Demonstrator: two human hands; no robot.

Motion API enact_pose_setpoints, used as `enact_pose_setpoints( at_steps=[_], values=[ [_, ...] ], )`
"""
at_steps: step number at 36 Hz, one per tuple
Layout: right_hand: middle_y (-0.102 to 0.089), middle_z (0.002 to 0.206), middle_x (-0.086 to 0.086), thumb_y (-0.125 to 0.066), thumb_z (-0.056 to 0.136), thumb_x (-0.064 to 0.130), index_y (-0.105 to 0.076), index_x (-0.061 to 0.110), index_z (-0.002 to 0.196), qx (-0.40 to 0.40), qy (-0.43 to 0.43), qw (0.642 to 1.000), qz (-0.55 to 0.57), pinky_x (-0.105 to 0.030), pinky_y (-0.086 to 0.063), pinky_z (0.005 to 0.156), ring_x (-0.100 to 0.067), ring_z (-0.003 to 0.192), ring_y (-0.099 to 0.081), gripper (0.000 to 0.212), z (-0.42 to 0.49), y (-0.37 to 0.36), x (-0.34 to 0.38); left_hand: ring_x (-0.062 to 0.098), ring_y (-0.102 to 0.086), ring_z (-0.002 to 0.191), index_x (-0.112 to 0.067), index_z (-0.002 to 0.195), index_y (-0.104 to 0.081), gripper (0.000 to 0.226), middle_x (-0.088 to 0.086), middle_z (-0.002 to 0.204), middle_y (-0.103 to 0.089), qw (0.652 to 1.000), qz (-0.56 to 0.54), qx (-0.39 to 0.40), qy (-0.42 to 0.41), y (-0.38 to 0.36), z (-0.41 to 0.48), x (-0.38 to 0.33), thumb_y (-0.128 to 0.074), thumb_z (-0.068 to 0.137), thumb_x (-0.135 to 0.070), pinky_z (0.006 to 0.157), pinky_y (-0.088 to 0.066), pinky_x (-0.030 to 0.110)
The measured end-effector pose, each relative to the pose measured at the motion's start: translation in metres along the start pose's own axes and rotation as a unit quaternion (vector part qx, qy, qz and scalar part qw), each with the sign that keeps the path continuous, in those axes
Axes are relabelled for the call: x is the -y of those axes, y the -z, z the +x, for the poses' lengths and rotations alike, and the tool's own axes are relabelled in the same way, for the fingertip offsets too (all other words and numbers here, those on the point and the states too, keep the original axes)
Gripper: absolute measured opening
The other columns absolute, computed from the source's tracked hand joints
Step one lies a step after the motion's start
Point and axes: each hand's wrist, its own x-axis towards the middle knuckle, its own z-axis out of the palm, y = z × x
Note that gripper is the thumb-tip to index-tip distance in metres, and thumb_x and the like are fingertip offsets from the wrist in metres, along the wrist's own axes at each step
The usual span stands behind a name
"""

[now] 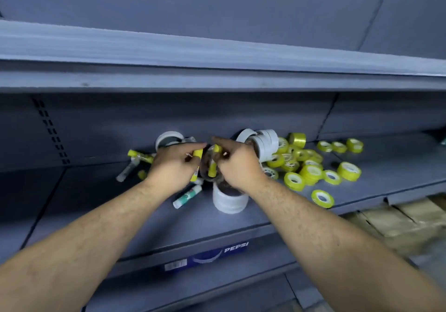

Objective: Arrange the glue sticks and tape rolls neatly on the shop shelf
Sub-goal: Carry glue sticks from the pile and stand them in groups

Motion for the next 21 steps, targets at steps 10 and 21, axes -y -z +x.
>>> enact_pose_setpoints(
  at_steps=[10, 21],
  values=[
    [-0.054, 0.069, 0.015, -0.063, 0.095, 0.017, -0.063, 0.033, 0.135, -0.077, -0.043, 0.995, -0.038, -0.027, -0.051, 0.069, -0.008, 0.057, -0.049, 0.043, -0.069, 0.171, -0.124, 0.01, -0.057, 0.054, -0.05, 0.103, -0.071, 0.042, -0.007, 0.067, -0.071, 0.992, -0.074, 0.076, -0.072, -0.172, -0.013, -0.131, -0.064, 0.087, -0.011, 0.059, -0.051, 0.028],
    [-0.06, 0.069, 0.007, -0.061, 0.096, 0.014, -0.064, 0.031, 0.134, -0.186, -0.153, 0.969, -0.053, -0.025, -0.048, 0.071, -0.013, 0.063, -0.049, 0.042, -0.17, 0.369, -0.262, -0.003, -0.046, 0.046, -0.037, 0.108, -0.073, 0.035, -0.007, 0.052, -0.054, 0.967, -0.121, 0.182, -0.131, -0.372, -0.053, -0.293, -0.063, 0.089, -0.009, 0.049, -0.034, 0.009]
  ],
)
